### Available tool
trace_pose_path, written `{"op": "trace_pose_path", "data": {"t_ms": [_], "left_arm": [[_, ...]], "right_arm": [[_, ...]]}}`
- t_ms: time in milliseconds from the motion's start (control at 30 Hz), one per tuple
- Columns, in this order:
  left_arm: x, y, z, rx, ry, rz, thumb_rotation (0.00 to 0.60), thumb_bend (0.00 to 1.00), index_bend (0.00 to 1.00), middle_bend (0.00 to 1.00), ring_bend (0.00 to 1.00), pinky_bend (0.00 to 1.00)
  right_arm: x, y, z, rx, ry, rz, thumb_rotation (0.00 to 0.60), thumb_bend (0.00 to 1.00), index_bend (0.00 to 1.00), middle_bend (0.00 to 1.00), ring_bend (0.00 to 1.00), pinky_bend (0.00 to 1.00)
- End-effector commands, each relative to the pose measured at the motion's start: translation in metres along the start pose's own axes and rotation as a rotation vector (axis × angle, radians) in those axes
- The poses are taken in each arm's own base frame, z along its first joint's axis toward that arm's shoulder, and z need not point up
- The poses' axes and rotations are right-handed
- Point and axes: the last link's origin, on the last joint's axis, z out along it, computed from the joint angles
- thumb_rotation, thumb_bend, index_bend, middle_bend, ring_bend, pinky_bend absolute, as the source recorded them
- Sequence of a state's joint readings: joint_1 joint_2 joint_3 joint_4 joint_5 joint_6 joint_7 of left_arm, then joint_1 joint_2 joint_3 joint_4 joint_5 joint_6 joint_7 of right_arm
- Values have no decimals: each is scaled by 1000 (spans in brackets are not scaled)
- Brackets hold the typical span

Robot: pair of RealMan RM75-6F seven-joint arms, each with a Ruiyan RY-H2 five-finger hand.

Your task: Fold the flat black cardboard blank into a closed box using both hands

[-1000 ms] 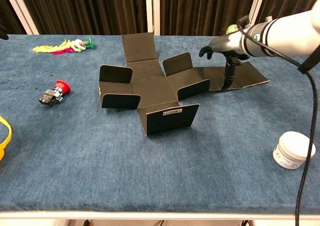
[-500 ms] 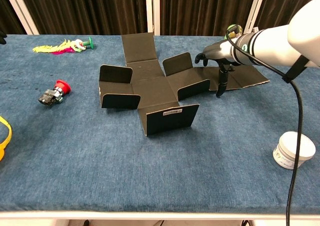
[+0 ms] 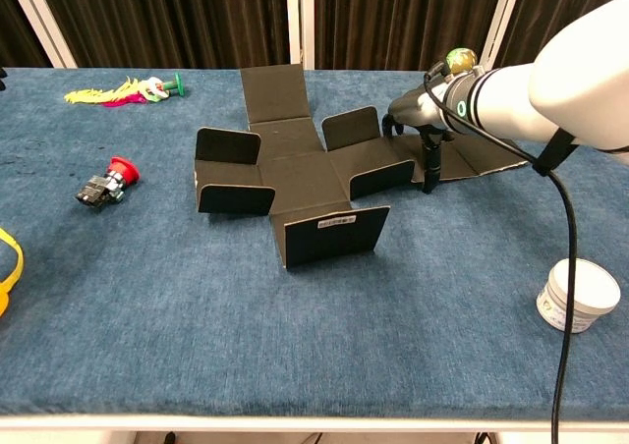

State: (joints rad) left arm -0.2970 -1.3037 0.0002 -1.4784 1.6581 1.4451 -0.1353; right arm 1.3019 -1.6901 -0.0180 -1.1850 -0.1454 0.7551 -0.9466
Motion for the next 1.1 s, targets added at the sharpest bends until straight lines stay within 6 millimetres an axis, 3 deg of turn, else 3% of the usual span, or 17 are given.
{"op": "trace_pose_path", "data": {"t_ms": [33,167,300,400,500,700,833,1100], "left_arm": [[-3,-4,0,12,-15,-12,600,84,296,216,118,200],[-6,-11,8,29,-29,21,600,91,300,216,135,249],[-14,-13,29,42,-29,48,600,125,309,216,338,543],[-24,-12,52,26,-41,136,600,128,272,212,491,706],[-36,-6,77,26,-74,232,600,126,181,162,547,808],[-51,6,114,53,-69,319,600,51,56,83,558,872],[-64,14,139,79,-76,327,600,11,37,63,556,879],[-89,31,162,61,-116,311,600,11,31,52,554,879]], "right_arm": [[1,0,-2,7,25,40,600,276,494,286,825,901],[1,8,-11,20,59,71,600,327,534,330,835,901],[1,14,-21,27,97,121,600,327,535,380,849,908],[-2,16,-26,27,124,138,600,327,540,411,851,911],[-8,15,-29,9,162,110,600,318,542,432,854,915],[-15,8,-36,-26,213,28,600,312,527,455,859,921],[-16,4,-38,-45,226,-23,600,312,524,456,862,924],[-12,3,-36,-53,227,-38,600,312,523,451,865,925]]}}
